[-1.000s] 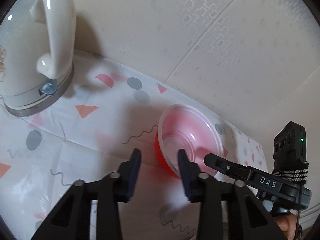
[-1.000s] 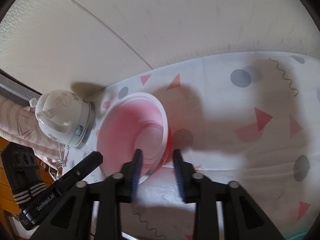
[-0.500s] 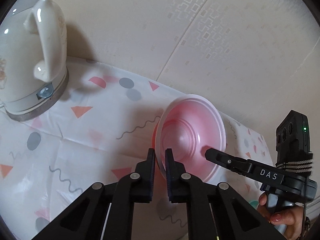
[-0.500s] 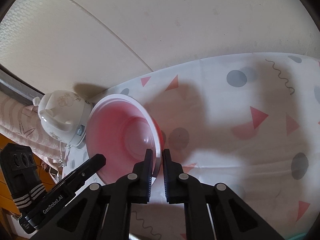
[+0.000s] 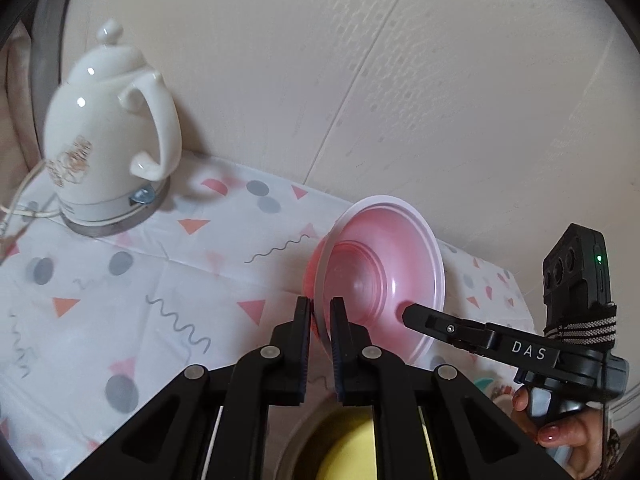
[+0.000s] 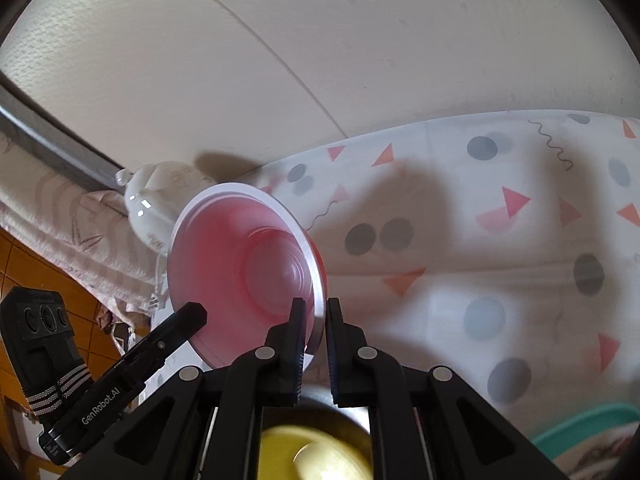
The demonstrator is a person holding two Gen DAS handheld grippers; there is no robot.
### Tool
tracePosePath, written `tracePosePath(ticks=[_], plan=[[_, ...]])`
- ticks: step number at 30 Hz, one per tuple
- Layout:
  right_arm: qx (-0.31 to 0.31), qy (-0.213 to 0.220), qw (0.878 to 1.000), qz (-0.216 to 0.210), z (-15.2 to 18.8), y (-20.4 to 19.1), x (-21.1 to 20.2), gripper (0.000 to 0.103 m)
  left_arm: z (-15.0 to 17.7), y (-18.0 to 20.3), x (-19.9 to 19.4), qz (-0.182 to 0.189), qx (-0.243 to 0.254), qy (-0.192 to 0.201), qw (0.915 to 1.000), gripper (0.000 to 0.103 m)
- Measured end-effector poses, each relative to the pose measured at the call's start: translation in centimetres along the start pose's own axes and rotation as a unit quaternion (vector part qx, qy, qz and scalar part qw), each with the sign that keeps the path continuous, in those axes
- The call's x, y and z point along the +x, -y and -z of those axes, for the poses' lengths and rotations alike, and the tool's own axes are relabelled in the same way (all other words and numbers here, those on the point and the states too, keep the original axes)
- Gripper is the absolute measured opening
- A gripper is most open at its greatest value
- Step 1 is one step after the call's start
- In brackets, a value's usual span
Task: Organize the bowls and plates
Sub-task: 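Carry the red-and-pink bowl with both grippers and lower it into the yellow bowl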
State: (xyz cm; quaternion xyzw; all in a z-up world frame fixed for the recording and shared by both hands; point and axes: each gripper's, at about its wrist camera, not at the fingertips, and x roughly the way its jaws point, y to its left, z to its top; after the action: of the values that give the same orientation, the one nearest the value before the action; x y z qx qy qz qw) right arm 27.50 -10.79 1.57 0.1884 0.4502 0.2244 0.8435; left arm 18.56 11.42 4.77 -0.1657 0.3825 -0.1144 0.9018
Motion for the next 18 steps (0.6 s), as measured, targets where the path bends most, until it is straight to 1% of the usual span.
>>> tracePosePath(ticks=[4, 11, 18], plan=[[-0.005, 0.009, 1.0, -0.007, 1.2, -0.6, -1.5, 0.01, 1.0, 0.6, -1.7, 0.005, 0.003, 0.008, 0.9999, 0.01], [-0.006, 0.02, 1.0, -0.021, 3.5, -0.9, -4.3, 0.01, 3.3, 1.2, -3.8, 0.016, -0.003, 0.007, 0.9998, 0.01], [-0.012, 0.018, 0.999, -0.027, 6.1, -0.6, -6.4, 0.011, 5.8, 1.8, -5.7, 0.028, 0.001, 0.006, 0.9996, 0.01]])
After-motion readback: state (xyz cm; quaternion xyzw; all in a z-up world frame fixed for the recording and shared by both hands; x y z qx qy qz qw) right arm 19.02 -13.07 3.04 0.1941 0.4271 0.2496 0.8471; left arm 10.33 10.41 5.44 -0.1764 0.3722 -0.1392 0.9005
